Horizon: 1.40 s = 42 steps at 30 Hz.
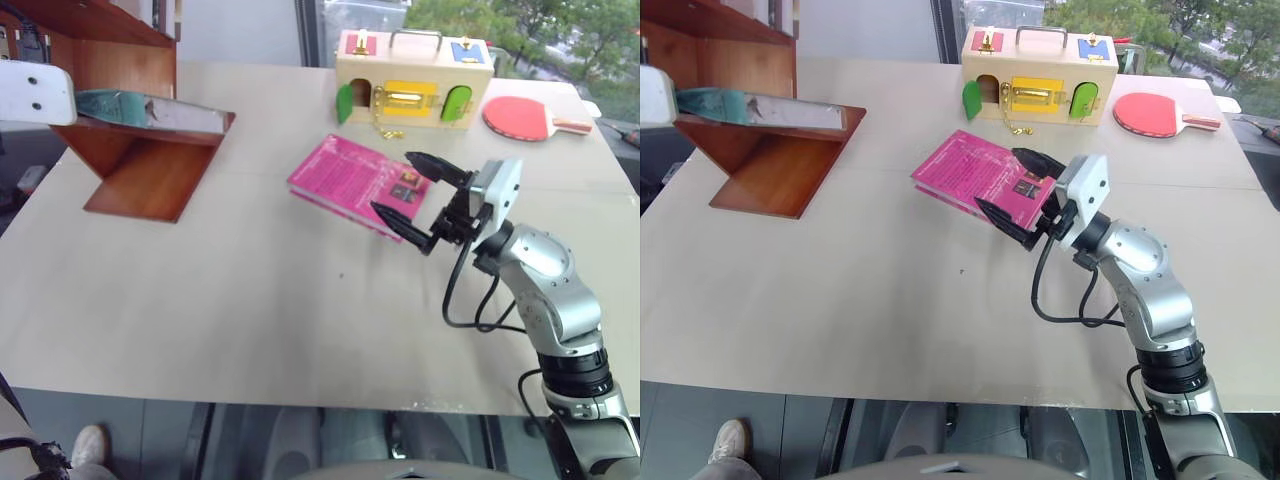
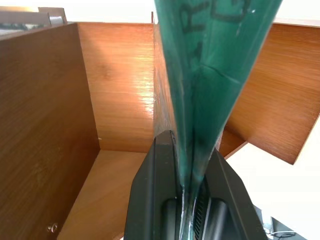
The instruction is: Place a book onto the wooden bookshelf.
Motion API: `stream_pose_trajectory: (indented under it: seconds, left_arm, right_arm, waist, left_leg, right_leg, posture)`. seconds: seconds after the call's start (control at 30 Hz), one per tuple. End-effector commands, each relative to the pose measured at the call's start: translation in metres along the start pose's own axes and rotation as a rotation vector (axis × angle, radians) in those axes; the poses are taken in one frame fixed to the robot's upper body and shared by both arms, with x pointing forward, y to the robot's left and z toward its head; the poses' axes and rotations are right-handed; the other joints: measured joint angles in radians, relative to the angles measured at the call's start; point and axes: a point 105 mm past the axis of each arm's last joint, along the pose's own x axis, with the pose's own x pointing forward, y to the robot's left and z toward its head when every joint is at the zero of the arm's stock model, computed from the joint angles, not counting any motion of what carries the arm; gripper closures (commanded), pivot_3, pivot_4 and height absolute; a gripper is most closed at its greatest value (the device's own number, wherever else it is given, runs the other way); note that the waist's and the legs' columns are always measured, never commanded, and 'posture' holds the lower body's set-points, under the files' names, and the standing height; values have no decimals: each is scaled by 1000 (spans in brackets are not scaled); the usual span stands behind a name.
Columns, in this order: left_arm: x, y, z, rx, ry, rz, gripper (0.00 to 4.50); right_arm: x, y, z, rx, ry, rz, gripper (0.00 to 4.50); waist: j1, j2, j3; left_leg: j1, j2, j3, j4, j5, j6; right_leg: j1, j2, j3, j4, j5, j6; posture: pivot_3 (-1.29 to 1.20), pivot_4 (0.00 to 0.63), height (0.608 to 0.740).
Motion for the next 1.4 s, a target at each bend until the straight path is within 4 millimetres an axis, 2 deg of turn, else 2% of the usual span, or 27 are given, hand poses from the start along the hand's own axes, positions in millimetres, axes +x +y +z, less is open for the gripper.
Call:
stream_pose_trajectory:
  seconds: [0.03, 0.07, 0.1, 0.2, 0.33, 0.43, 0.5, 0.7, 0.8, 0.93, 1.03, 1.07, 1.13, 1.17, 1.2, 1.27, 1.4]
  left_arm:
    - [-6, 3, -10, -69, 24, 55, 3370]
    - [-6, 4, -10, -73, 20, 63, 3142]
    - [-7, 5, -9, -68, 9, 74, 2578]
    - [-16, 8, -5, -36, -34, 106, 1464]
    - [-33, 10, 7, -14, -156, 176, 1464]
    - [-48, 5, 28, 4, -305, 210, 1464]
    - [-59, 5, 55, -48, -436, 236, 1464]
    - [-94, 4, 169, -358, -891, 204, 1464]
    - [-97, -8, 194, -481, -989, 122, 1464]
    - [-66, -34, 221, -800, -1128, 21, 1464]
    - [-24, -68, 230, -1024, -1118, -53, 1464]
    - [-13, -74, 228, -1106, -1103, -39, 1191]
    - [7, -96, 226, -1157, -1031, -39, 650]
    - [16, -104, 222, -1184, -992, -15, 240]
    - [25, -113, 216, -1187, -928, 17, 110]
    - [30, -127, 213, -1169, -893, 21, 110]
    - [32, -169, 191, -1165, -776, -12, 110]
  right_arm:
    - [5, 8, 29, -25, -103, 52, 16]
    - [6, 9, 31, -20, -111, 63, 16]
    - [7, 11, 32, -15, -116, 75, 16]
    - [10, 13, 33, -4, -120, 101, 16]
    - [11, 11, 30, 7, -110, 130, 16]
    - [10, 6, 25, 15, -88, 145, 16]
    - [8, 4, 20, 22, -71, 156, 16]
    - [4, -3, 13, 28, -27, 179, 16]
    - [-1, -7, 11, 21, -3, 163, 16]
    - [-17, -11, 4, -10, 79, 115, 16]
    - [-32, -16, -8, -40, 173, 49, 16]
    - [-37, -17, -13, -44, 205, 28, 16]
    - [-54, -22, -28, -39, 305, -19, 8]
    - [-62, -21, -33, -36, 342, -27, 0]
    - [-71, -22, -37, -39, 374, -46, 0]
    - [-80, -24, -40, -46, 400, -83, 0]
    - [-120, -22, -49, -20, 518, -136, 0]
  waist:
    - [1, 0, 0]
    - [3, 0, 0]
    - [3, 0, 0]
    - [5, -1, 0]
    - [4, 0, 0]
    - [1, 0, 0]
    - [1, -1, 0]
    - [8, -2, -1]
    - [5, -1, -1]
    - [8, 5, -4]
    - [8, 6, -4]
    - [7, 5, -4]
    - [6, 4, -4]
    - [7, 3, -4]
    - [8, 4, -4]
    - [7, 4, -4]
    - [6, 4, -5]
  left_leg:
    - [0, 0, 0, 0, 0, 0]
    - [0, 0, 0, 0, 0, 0]
    - [0, 1, 0, 0, 0, 0]
    - [0, 1, 0, 2, 0, 0]
    - [0, 2, 0, 3, 0, 0]
    - [0, 2, 0, 4, 1, -1]
    - [0, 3, 0, 4, 1, -2]
    - [1, 4, -5, 8, 1, -2]
    - [2, 4, -5, 11, 1, -1]
    - [12, 3, -3, 9, 1, -1]
    - [13, 4, -3, 9, 1, -1]
    - [14, 3, -2, 10, 1, -1]
    - [13, 2, -1, 10, 0, -1]
    - [12, 3, -1, 10, 0, 0]
    - [11, 3, -1, 10, 0, 0]
    - [11, 3, -1, 9, 0, -1]
    - [13, 3, 2, 6, 0, -1]
  right_leg:
    - [-1, 0, 0, 1, 0, 0]
    - [-1, 0, 0, 2, 0, 0]
    - [-1, 1, 0, 3, 0, 0]
    - [-2, 1, 0, 6, 0, 0]
    - [-3, 1, 1, 8, 0, 0]
    - [-3, 2, 1, 9, 0, 0]
    - [-3, 2, 1, 9, 0, -1]
    - [3, 3, -3, 10, 0, -1]
    - [4, 3, -2, 11, 0, 0]
    - [11, 4, 0, 12, 0, 0]
    - [12, 5, 1, 12, 0, 0]
    - [13, 4, 2, 12, 0, 0]
    - [12, 4, 4, 11, 0, 0]
    - [12, 4, 3, 10, 0, 0]
    - [11, 4, 4, 10, 1, -1]
    - [10, 4, 4, 10, 0, -1]
    - [10, 4, 7, 9, 0, -1]
  posture:
    - [0, 150, 740]
    - [0, 150, 740]
    - [0, 150, 740]
    - [0, 150, 740]
    - [0, 150, 740]
    - [0, 150, 740]
    - [0, 150, 740]
    - [0, 150, 740]
    - [0, 150, 740]
    - [0, 150, 740]
    - [0, 150, 740]
    - [0, 150, 740]
    - [0, 150, 740]
    - [0, 150, 740]
    - [0, 150, 740]
    - [0, 150, 740]
    - [0, 150, 740]
